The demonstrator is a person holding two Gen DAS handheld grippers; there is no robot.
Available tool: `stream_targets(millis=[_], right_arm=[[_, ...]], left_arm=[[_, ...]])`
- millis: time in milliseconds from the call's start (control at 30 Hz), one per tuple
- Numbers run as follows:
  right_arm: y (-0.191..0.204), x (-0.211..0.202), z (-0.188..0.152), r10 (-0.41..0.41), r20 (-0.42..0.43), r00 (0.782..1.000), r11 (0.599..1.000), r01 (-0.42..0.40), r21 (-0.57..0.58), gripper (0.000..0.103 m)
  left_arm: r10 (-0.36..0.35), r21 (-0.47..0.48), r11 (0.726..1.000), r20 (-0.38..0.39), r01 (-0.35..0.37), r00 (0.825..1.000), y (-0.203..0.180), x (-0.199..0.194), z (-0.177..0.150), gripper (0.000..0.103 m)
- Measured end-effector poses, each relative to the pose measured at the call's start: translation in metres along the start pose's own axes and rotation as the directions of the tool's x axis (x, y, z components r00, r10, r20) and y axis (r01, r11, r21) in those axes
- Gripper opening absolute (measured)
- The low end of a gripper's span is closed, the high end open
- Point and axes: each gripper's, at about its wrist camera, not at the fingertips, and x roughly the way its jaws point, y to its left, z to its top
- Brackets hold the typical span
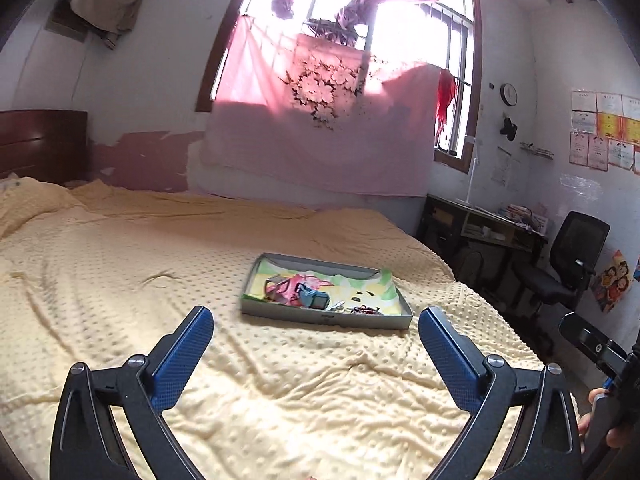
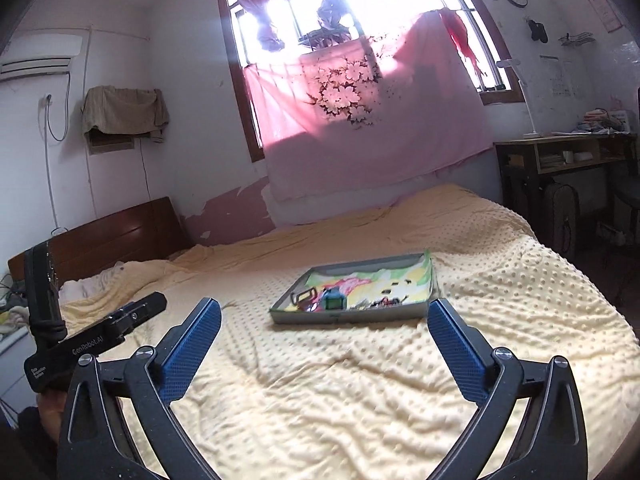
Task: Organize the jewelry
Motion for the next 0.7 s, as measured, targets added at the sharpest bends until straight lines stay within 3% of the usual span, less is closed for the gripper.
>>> stream_targets(millis=[367,700], right_arm=[[0.017,-0.046,-0.041,-0.01,-0.096,0.995,0.999,0.013,0.034,0.102],[0.027,-0.045,-0.059,-0.105,-0.029,0.994,0.994,0.104,-0.042,0.102]], left_arm=[[0.069,0.014,0.998,-0.025,-0.068,0.997,0.013,-0.042,-0.036,0.103],[0.109,0.052,0.993,-0.029,-0.107,0.994,0.012,-0.042,-0.053,0.103]])
